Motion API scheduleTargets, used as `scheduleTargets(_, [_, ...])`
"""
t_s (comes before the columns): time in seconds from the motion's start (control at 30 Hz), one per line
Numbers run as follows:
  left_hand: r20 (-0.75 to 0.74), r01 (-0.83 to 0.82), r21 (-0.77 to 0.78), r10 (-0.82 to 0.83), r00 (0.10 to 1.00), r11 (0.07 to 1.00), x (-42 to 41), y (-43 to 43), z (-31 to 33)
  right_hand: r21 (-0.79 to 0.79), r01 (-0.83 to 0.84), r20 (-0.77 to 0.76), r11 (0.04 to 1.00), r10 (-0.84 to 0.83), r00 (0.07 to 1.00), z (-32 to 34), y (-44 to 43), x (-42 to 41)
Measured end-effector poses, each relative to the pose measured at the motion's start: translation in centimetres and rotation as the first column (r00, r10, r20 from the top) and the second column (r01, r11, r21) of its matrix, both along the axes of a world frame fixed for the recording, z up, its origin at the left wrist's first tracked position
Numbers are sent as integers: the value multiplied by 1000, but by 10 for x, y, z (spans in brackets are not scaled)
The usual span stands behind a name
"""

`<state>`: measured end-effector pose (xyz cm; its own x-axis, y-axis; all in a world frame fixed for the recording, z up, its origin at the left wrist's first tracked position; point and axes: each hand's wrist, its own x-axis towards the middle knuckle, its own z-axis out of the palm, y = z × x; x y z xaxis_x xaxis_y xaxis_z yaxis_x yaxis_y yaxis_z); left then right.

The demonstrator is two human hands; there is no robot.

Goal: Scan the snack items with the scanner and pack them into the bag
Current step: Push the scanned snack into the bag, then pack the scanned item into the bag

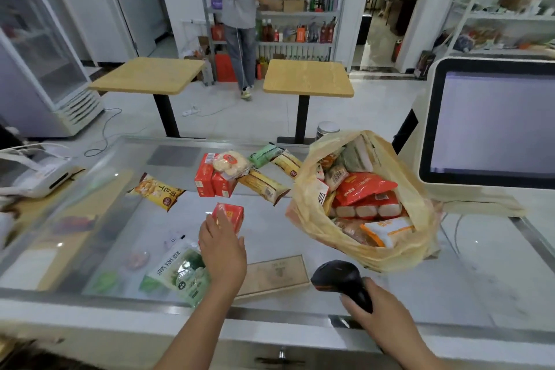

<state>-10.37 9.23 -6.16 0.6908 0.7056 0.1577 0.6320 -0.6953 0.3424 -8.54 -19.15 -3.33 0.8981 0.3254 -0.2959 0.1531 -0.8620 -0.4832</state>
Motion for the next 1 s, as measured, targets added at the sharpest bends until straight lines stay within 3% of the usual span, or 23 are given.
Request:
scheduleTargets(0.13, [-52,-15,-27,13,999,1000,3,9,15,172,95,-238,980,-53,970,5,23,13])
scheduleTargets(0.23, [55,63,-229,-51,997,971,3,18,24,289,216,-463,933,-61,884,8,33,21])
scheduleTargets(0.27, [145,116,-346,-70,987,931,2,18,27,297,235,-473,925,-71,878,9,34,22])
scheduleTargets(0.33, [294,240,-597,-70,953,765,-1,9,34,320,278,-479,906,-99,872,9,36,23])
scheduleTargets(0.4, [340,296,-754,-36,940,586,-5,-5,36,342,308,-494,888,-109,863,8,37,23])
scheduleTargets(0.43, [333,290,-787,-21,943,545,-6,-11,33,349,317,-501,882,-110,858,8,37,23])
scheduleTargets(0.47, [321,277,-786,-19,947,552,-7,-17,29,351,321,-505,880,-111,856,9,37,23])
scheduleTargets(0.57, [302,230,-663,-27,953,713,-13,-22,23,358,322,-504,876,-109,857,7,37,23])
scheduleTargets(0.63, [384,284,-656,-15,923,700,-21,-23,21,355,317,-502,879,-107,858,6,38,24])
scheduleTargets(0.7, [394,368,-631,-125,910,683,-31,-30,15,348,326,-513,879,-112,851,5,38,25])
scheduleTargets(0.8, [303,386,-439,-271,914,812,-38,-42,-2,358,317,-505,879,-103,857,3,38,25])
scheduleTargets(0.83, [323,354,-427,-225,919,832,-38,-43,-3,364,313,-500,877,-99,860,3,38,24])
scheduleTargets(0.87, [364,312,-514,-125,923,799,-37,-43,1,366,314,-500,876,-99,860,3,38,24])
scheduleTargets(0.93, [390,230,-733,118,913,640,-32,-38,6,365,322,-503,874,-106,858,3,38,24])
scheduleTargets(0.97, [357,175,-769,186,916,615,-32,-34,6,362,326,-506,873,-109,855,3,38,25])
scheduleTargets(1.0, [272,101,-729,152,950,677,-33,-30,9,359,329,-511,874,-111,852,4,39,25])
